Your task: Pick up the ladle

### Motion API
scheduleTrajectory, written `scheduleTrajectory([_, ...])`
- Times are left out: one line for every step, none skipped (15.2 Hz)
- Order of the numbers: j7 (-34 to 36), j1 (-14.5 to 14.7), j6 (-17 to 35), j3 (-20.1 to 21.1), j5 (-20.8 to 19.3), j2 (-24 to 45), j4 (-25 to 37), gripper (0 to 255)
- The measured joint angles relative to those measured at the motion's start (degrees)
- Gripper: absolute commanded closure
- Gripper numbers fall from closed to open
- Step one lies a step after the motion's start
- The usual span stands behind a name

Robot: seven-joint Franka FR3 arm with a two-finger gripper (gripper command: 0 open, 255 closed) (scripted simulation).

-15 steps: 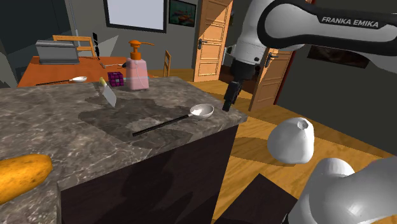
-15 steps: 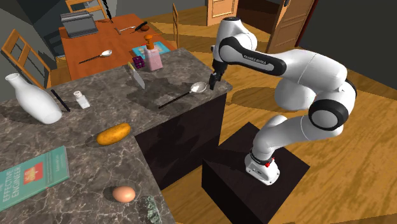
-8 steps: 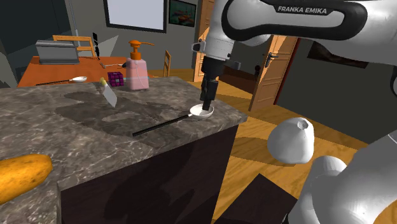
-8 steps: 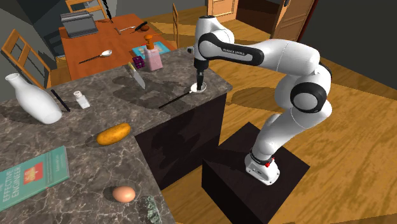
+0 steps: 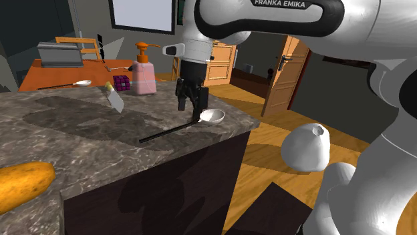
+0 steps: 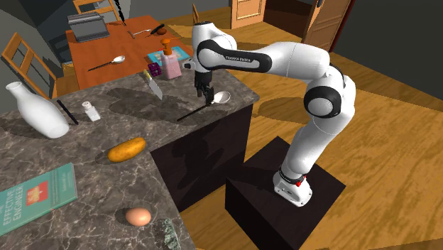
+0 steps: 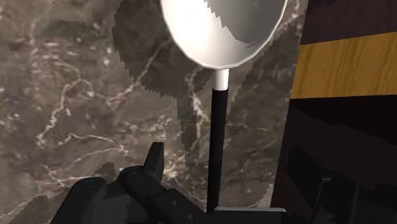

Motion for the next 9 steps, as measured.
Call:
scheduleTrajectory([-0.8, 0.3, 0.6, 0.2, 0.1, 0.2, -0.5, 0])
scheduleTrajectory([-1.3, 0.3, 1.2, 0.2, 0.1, 0.2, -1.1, 0])
scheduleTrajectory([-1.7, 0.3, 2.0, 0.2, 0.1, 0.3, -2.0, 0])
scheduleTrajectory([-2.0, 0.4, 2.8, 0.2, 0.1, 0.1, -2.9, 0])
scheduleTrajectory([-2.2, 0.4, 3.6, 0.2, 0.1, 0.1, -3.8, 0])
scheduleTrajectory([-2.2, 0.4, 4.4, 0.3, 0.1, 0.1, -4.5, 0])
scheduleTrajectory([-2.3, 0.4, 4.9, 0.3, 0.2, 0.1, -5.2, 0])
scheduleTrajectory([-2.3, 0.4, 5.3, 0.3, 0.2, 0.0, -5.5, 0])
scheduleTrajectory([-2.3, 0.4, 5.4, 0.3, 0.2, 0.0, -5.6, 255])
